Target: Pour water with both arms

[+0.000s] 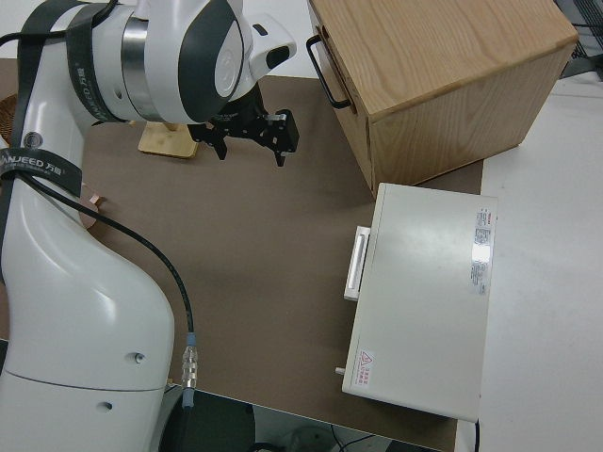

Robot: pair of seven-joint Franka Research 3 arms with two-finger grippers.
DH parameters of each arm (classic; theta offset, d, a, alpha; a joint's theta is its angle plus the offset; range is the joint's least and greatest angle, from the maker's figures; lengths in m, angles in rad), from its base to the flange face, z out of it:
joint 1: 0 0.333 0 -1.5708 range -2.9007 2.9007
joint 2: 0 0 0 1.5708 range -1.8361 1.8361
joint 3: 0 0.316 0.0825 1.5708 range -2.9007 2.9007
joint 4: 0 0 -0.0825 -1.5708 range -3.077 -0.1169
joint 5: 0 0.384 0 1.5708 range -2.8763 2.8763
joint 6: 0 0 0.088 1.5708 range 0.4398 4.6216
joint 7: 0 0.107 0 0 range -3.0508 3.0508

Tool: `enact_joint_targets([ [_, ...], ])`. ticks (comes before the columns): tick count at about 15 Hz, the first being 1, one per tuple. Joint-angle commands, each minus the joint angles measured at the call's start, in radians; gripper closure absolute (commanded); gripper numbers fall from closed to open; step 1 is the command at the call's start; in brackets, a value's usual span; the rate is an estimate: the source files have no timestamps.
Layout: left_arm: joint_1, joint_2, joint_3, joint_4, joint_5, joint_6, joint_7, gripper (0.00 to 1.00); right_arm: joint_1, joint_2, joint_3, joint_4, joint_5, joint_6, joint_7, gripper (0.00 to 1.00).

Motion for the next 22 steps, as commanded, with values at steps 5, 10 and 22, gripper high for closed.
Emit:
enact_joint_targets([
  [5,0.053,-0.081,0.095,-0.004,0.009,0.019,0.017,1.00,-0.007,-0.014,0.004,-0.012,0.005,0.006,-0.017,0.015],
  [10,0.154,-0.032,0.097,0.129,0.047,0.022,0.017,1.00,-0.007,-0.014,0.004,-0.012,0.005,0.006,-0.017,0.015],
  [22,0.466,0.255,0.105,0.654,0.041,0.016,0.216,1.00,-0.007,-0.014,0.004,-0.012,0.005,0.006,-0.017,0.015],
])
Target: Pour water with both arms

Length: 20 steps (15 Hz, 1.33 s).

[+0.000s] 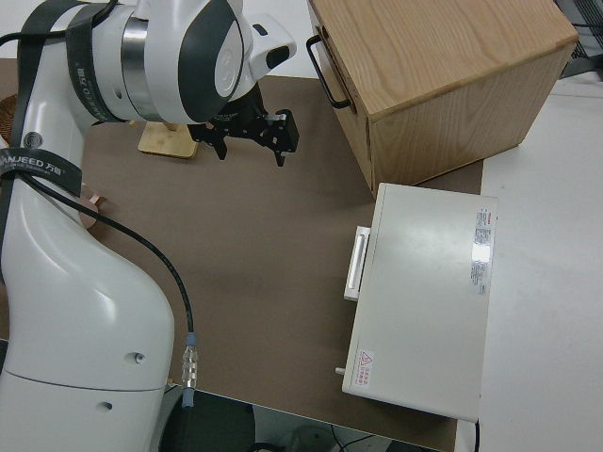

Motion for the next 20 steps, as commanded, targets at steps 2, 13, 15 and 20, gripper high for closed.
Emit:
enact_joint_targets([
  [2,0.120,0.120,-0.005,0.198,-0.041,-0.009,0.140,1.00,-0.007,-0.014,0.004,-0.012,0.005,0.006,-0.017,0.015],
  [13,0.342,0.328,-0.008,0.447,-0.348,-0.002,0.509,1.00,-0.007,-0.014,0.004,-0.012,0.005,0.006,-0.017,0.015],
  [15,0.370,0.345,-0.008,0.448,-0.389,0.004,0.575,1.00,-0.007,-0.014,0.004,-0.012,0.005,0.006,-0.017,0.015],
  [20,0.430,0.378,-0.010,0.433,-0.539,0.075,0.775,1.00,-0.007,-0.014,0.004,-0.012,0.005,0.006,-0.017,0.015],
])
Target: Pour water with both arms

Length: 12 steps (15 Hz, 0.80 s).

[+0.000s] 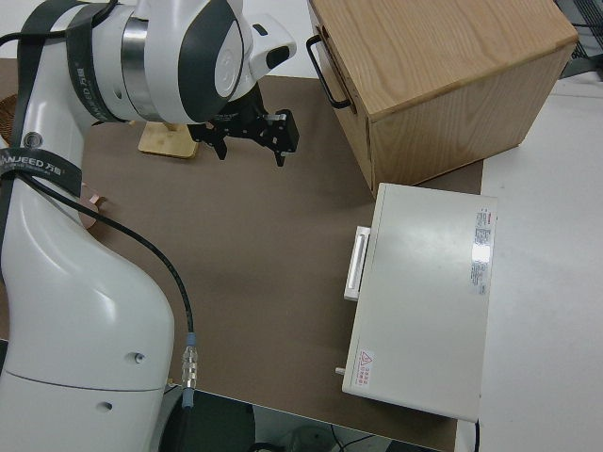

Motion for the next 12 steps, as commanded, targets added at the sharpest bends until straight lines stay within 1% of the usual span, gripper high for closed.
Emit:
enact_joint_targets([
  [1,0.044,0.045,-0.013,0.021,-0.119,0.079,0.158,1.00,-0.007,-0.014,0.004,-0.012,0.005,0.006,-0.017,0.015],
  [4,0.056,0.078,-0.013,0.010,-0.210,0.101,0.244,1.00,-0.007,-0.014,0.004,-0.012,0.005,0.006,-0.017,0.015],
  [8,0.059,0.091,-0.013,-0.001,-0.213,0.104,0.255,1.00,-0.007,-0.014,0.004,-0.012,0.005,0.006,-0.017,0.015],
  [12,0.059,0.111,-0.017,-0.001,-0.211,0.124,0.256,0.95,-0.007,-0.014,0.004,-0.012,0.005,0.006,-0.017,0.015],
])
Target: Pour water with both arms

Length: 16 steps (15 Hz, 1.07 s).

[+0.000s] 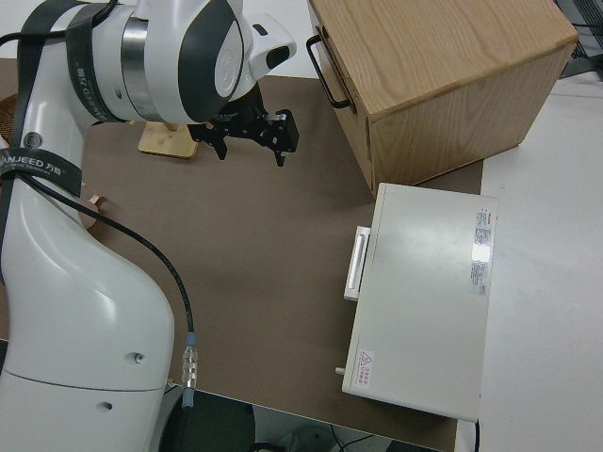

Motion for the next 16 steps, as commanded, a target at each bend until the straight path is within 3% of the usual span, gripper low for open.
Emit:
enact_joint_targets([
  [1,0.007,0.005,-0.015,0.003,-0.026,0.048,0.030,0.92,-0.007,-0.014,0.004,-0.012,0.005,0.006,-0.017,0.015],
  [3,0.007,0.008,-0.015,0.003,-0.026,0.048,0.039,0.73,-0.007,-0.014,0.004,-0.012,0.005,0.006,-0.017,0.015],
  [4,0.009,0.012,-0.015,0.003,-0.026,0.048,0.042,0.55,-0.007,-0.014,0.004,-0.012,0.005,0.006,-0.017,0.015],
  [5,0.009,0.012,-0.015,0.003,-0.028,0.048,0.043,0.51,-0.007,-0.014,0.004,-0.012,0.005,0.006,-0.017,0.015],
  [6,0.009,0.014,-0.017,0.003,-0.028,0.048,0.043,0.38,-0.007,-0.014,0.004,-0.012,0.005,0.006,-0.017,0.015],
  [7,0.009,0.018,-0.017,0.003,-0.028,0.048,0.043,0.33,-0.007,-0.014,0.004,-0.012,0.005,0.006,-0.017,0.015],
  [9,0.009,0.022,-0.017,0.003,-0.028,0.048,0.043,0.03,-0.007,-0.014,0.004,-0.012,0.005,0.006,-0.017,0.015],
  [16,0.012,0.023,-0.009,0.011,-0.020,0.028,0.031,0.01,-0.007,-0.014,0.004,-0.012,0.005,0.006,-0.019,0.015],
])
